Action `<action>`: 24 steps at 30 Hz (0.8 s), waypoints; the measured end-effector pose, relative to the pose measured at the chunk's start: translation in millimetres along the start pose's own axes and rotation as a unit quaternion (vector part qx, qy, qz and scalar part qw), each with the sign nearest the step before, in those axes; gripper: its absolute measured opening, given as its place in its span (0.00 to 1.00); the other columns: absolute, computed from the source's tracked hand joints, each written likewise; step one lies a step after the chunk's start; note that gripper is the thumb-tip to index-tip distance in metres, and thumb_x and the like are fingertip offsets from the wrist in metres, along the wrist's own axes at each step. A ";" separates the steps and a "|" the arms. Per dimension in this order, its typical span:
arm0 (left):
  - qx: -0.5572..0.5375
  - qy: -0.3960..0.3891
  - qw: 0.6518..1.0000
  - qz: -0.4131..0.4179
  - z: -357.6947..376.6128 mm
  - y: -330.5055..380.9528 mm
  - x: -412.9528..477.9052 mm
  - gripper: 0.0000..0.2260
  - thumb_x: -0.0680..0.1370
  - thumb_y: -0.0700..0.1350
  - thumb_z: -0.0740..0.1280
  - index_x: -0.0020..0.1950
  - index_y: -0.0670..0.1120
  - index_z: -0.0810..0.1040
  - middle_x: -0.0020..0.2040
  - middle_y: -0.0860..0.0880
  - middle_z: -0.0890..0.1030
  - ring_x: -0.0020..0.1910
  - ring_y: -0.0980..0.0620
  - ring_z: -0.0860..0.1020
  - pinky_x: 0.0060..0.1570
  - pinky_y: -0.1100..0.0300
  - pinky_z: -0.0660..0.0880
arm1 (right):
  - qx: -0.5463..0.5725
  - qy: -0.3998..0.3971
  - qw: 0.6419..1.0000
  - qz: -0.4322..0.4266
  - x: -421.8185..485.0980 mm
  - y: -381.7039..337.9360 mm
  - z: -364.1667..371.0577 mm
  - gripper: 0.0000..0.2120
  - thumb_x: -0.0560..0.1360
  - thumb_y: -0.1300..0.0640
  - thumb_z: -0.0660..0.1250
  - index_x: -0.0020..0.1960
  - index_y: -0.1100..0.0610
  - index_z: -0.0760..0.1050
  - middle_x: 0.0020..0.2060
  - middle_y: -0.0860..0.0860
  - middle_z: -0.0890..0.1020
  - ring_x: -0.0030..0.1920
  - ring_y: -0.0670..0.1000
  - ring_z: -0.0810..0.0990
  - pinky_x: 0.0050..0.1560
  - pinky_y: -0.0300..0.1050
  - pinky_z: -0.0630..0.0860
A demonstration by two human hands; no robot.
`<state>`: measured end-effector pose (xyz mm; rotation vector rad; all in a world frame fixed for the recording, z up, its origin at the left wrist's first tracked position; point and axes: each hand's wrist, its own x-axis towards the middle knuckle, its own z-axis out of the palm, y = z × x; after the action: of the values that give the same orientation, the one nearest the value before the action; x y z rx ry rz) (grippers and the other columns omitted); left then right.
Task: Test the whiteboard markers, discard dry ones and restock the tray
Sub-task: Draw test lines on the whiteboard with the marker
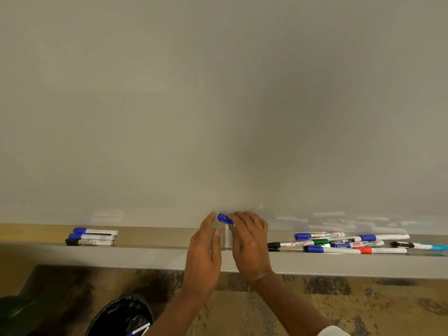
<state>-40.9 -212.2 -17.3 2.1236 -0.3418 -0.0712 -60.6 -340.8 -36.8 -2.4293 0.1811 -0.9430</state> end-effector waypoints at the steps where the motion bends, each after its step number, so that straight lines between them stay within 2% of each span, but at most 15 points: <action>1: -0.030 0.006 0.999 -0.010 -5.4 8.2 1.7 0.21 0.85 0.55 0.57 0.79 0.58 0.64 0.74 0.61 0.71 0.71 0.69 0.69 0.69 0.72 0.64 | 0.013 0.002 1.000 0.002 4.4 -6.9 -2.7 0.13 0.80 0.59 0.59 0.62 0.56 0.76 0.56 0.52 0.81 0.60 0.51 0.74 0.63 0.48 0.68; 3: -0.111 0.019 0.993 -0.033 -18.4 27.5 5.0 0.19 0.84 0.52 0.60 0.76 0.58 0.67 0.69 0.65 0.74 0.65 0.73 0.72 0.64 0.76 0.67 | 0.044 -0.002 0.999 0.013 12.9 -23.1 -10.5 0.14 0.81 0.58 0.58 0.63 0.55 0.76 0.58 0.50 0.80 0.60 0.50 0.74 0.62 0.48 0.69; 6: -0.205 0.034 0.978 -0.031 -40.2 53.5 11.0 0.19 0.84 0.51 0.60 0.74 0.53 0.73 0.69 0.60 0.78 0.68 0.65 0.74 0.69 0.69 0.69 | 0.110 0.004 0.993 0.048 25.4 -52.4 -26.1 0.14 0.82 0.55 0.57 0.65 0.52 0.74 0.59 0.47 0.78 0.60 0.46 0.73 0.63 0.42 0.69; 8: -0.245 0.029 0.969 -0.019 -56.4 72.1 14.4 0.16 0.85 0.47 0.60 0.72 0.51 0.75 0.65 0.58 0.81 0.67 0.61 0.77 0.67 0.66 0.72 | 0.163 0.013 0.984 0.070 36.9 -74.5 -39.6 0.14 0.83 0.53 0.57 0.66 0.50 0.72 0.59 0.46 0.78 0.60 0.44 0.74 0.63 0.38 0.71; 11: -0.285 -0.002 0.958 -0.018 -82.3 101.3 17.2 0.14 0.86 0.42 0.59 0.69 0.50 0.78 0.60 0.56 0.85 0.62 0.57 0.81 0.63 0.65 0.76 | 0.273 0.005 0.956 0.108 59.0 -108.9 -64.3 0.14 0.82 0.60 0.60 0.66 0.50 0.73 0.59 0.45 0.78 0.60 0.46 0.77 0.61 0.37 0.74; 15: -0.336 -0.064 0.939 -0.043 -117.8 129.3 22.4 0.15 0.86 0.47 0.60 0.70 0.48 0.78 0.62 0.48 0.84 0.64 0.49 0.81 0.69 0.52 0.74 | 0.363 -0.025 0.914 0.178 86.0 -150.0 -97.7 0.15 0.82 0.59 0.62 0.64 0.45 0.75 0.57 0.39 0.80 0.60 0.46 0.79 0.58 0.37 0.76; 17: -0.362 -0.090 0.927 -0.046 -137.6 143.1 24.3 0.15 0.85 0.47 0.60 0.69 0.47 0.79 0.62 0.46 0.84 0.64 0.46 0.81 0.68 0.51 0.75 | 0.401 -0.032 0.894 0.199 97.6 -167.1 -112.5 0.14 0.81 0.60 0.63 0.62 0.47 0.77 0.54 0.41 0.83 0.57 0.47 0.81 0.56 0.40 0.78; 20: -0.398 -0.113 0.910 -0.033 -165.1 164.2 26.1 0.15 0.83 0.47 0.63 0.65 0.43 0.81 0.63 0.45 0.84 0.62 0.44 0.81 0.58 0.52 0.79 | 0.442 -0.036 0.870 0.214 111.5 -191.5 -135.2 0.12 0.80 0.62 0.64 0.57 0.48 0.80 0.45 0.47 0.85 0.45 0.46 0.83 0.45 0.38 0.78; 22: -0.419 -0.130 0.898 -0.018 -180.2 178.5 26.2 0.17 0.81 0.48 0.64 0.65 0.41 0.79 0.64 0.45 0.83 0.53 0.43 0.81 0.47 0.53 0.78 | 0.471 -0.045 0.852 0.225 118.9 -206.7 -148.9 0.11 0.80 0.60 0.65 0.56 0.48 0.81 0.40 0.52 0.84 0.38 0.48 0.80 0.39 0.38 0.76; 24: -0.434 -0.152 0.888 -0.007 -193.7 192.5 24.7 0.18 0.80 0.49 0.65 0.64 0.39 0.78 0.63 0.43 0.83 0.44 0.47 0.80 0.37 0.57 0.76 | 0.507 -0.059 0.826 0.239 125.2 -219.6 -161.7 0.09 0.79 0.57 0.66 0.54 0.49 0.83 0.38 0.58 0.83 0.36 0.52 0.77 0.36 0.40 0.76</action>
<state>-23.1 -158.9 251.1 1.2147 -0.3851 -0.4797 -87.4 -259.4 250.8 -1.3357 0.1700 -0.4492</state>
